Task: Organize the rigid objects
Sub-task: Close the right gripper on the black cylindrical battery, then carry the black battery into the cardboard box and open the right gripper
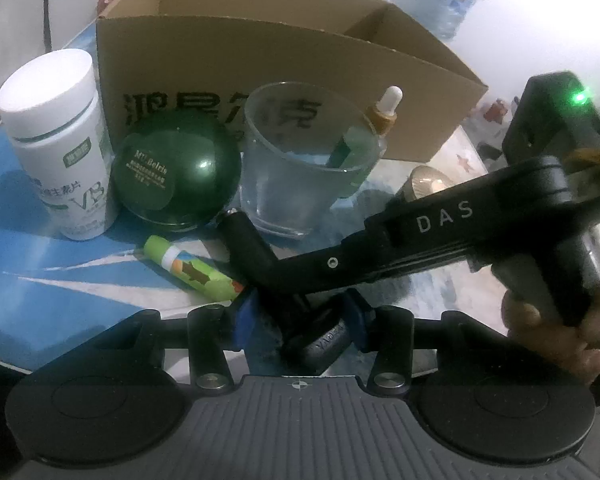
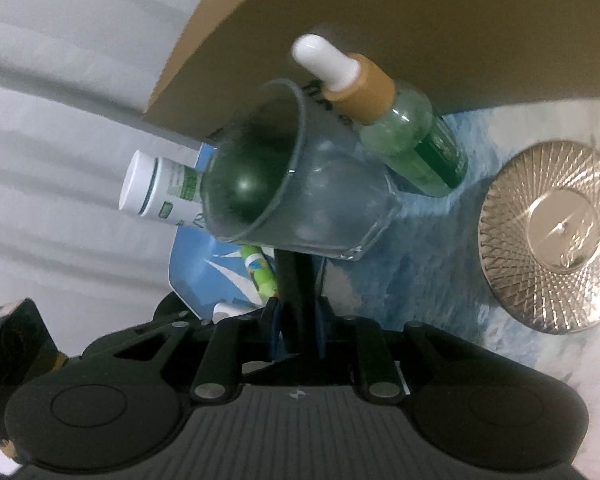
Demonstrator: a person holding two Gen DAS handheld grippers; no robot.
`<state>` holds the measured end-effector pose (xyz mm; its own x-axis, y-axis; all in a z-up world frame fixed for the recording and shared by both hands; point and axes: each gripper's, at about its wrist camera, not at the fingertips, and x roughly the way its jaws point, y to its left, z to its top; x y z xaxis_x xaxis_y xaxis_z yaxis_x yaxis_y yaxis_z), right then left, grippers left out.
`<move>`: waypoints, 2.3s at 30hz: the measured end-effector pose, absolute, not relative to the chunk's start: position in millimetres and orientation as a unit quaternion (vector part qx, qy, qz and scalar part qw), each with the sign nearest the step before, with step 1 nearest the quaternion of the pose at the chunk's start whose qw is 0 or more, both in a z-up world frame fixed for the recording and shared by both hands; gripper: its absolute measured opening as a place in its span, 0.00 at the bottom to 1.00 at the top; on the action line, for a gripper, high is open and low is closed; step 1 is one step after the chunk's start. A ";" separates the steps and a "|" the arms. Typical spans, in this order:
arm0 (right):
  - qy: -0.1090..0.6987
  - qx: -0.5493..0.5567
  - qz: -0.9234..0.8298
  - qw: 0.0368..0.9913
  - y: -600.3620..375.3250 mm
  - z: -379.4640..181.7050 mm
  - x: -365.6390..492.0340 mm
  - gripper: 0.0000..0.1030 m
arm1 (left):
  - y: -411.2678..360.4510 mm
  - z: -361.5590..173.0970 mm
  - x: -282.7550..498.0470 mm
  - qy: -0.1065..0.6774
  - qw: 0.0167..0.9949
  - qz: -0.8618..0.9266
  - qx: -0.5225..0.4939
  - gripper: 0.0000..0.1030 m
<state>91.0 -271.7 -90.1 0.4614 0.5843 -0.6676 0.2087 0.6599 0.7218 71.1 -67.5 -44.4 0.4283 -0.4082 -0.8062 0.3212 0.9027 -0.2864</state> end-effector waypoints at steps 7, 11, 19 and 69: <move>0.491 0.427 0.124 0.749 -274.4 -99.2 88.0 0.22 | -66.5 -43.6 77.5 0.489 0.848 -0.201 -0.043 0.43; 0.485 0.430 0.121 0.752 -272.6 -99.2 87.0 0.22 | -68.6 -38.7 72.5 0.479 0.855 -0.197 -0.024 0.36; 0.472 0.436 0.127 0.755 -275.1 -89.8 75.9 0.23 | -71.0 -27.7 58.9 0.461 0.866 -0.192 -0.010 0.32; 0.444 0.413 0.066 0.792 -351.3 -8.1 292.4 0.21 | -94.1 49.4 277.8 0.470 0.864 -0.172 0.058 0.35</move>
